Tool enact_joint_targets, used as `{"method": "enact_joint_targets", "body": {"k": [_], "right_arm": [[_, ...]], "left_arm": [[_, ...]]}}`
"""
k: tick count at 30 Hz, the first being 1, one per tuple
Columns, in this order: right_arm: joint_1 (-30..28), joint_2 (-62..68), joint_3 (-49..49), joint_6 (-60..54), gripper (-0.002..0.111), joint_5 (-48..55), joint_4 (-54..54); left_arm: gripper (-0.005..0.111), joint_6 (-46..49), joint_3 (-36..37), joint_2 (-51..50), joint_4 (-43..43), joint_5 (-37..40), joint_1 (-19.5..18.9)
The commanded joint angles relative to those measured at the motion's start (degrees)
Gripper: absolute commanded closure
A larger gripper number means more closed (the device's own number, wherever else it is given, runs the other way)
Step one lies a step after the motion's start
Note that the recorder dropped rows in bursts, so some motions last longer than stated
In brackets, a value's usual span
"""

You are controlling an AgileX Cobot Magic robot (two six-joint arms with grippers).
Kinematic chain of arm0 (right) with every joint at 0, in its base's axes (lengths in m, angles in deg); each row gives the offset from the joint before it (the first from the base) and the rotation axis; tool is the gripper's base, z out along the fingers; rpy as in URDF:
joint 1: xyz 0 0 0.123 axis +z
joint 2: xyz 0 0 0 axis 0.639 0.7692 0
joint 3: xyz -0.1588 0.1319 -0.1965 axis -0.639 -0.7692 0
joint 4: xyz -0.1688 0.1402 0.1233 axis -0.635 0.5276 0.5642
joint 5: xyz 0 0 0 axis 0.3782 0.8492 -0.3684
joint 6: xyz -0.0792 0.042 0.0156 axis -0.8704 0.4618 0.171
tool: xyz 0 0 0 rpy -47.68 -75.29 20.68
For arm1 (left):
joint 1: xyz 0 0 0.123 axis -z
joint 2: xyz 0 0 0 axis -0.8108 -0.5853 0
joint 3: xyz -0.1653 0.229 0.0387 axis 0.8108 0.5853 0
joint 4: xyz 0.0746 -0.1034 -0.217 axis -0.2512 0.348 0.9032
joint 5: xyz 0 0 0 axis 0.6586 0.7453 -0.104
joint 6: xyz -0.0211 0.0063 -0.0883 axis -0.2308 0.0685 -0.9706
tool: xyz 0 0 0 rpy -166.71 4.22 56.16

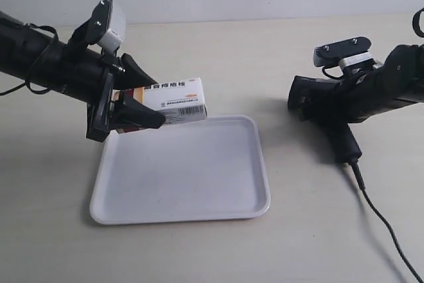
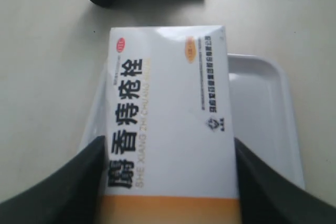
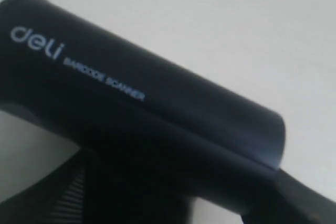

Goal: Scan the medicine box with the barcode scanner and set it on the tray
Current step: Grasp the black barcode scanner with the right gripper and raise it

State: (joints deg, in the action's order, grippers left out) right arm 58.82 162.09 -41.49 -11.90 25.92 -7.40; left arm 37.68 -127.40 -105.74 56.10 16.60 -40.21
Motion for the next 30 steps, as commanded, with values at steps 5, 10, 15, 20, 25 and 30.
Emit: {"method": "enact_joint_targets", "body": {"k": [5, 10, 15, 20, 25, 30], "right_arm": [[0.24, -9.33, 0.60, -7.07, 0.108, 8.27, -0.25], [0.24, -16.67, 0.60, -13.58, 0.108, 16.32, -0.25], [0.24, -17.86, 0.48, -13.71, 0.108, 21.12, -3.69], [0.24, -17.75, -1.98, -13.59, 0.108, 17.56, -4.56], [0.24, -17.75, -2.90, -12.66, 0.108, 16.92, -4.09], [0.24, -17.75, -2.90, -11.15, 0.108, 16.15, -4.09]], "left_arm": [[0.105, 0.32, 2.49, 0.66, 0.32, -1.59, 0.30], [0.105, 0.32, 2.49, 0.66, -0.56, 0.04, 0.30], [0.105, 0.32, 2.49, 0.66, -1.13, 0.15, 0.30], [0.105, 0.32, 2.49, 0.66, -2.00, 1.51, 0.30], [0.105, 0.32, 2.49, 0.66, -1.78, 1.28, 0.30], [0.105, 0.32, 2.49, 0.40, -1.78, 1.25, 0.45]]}}
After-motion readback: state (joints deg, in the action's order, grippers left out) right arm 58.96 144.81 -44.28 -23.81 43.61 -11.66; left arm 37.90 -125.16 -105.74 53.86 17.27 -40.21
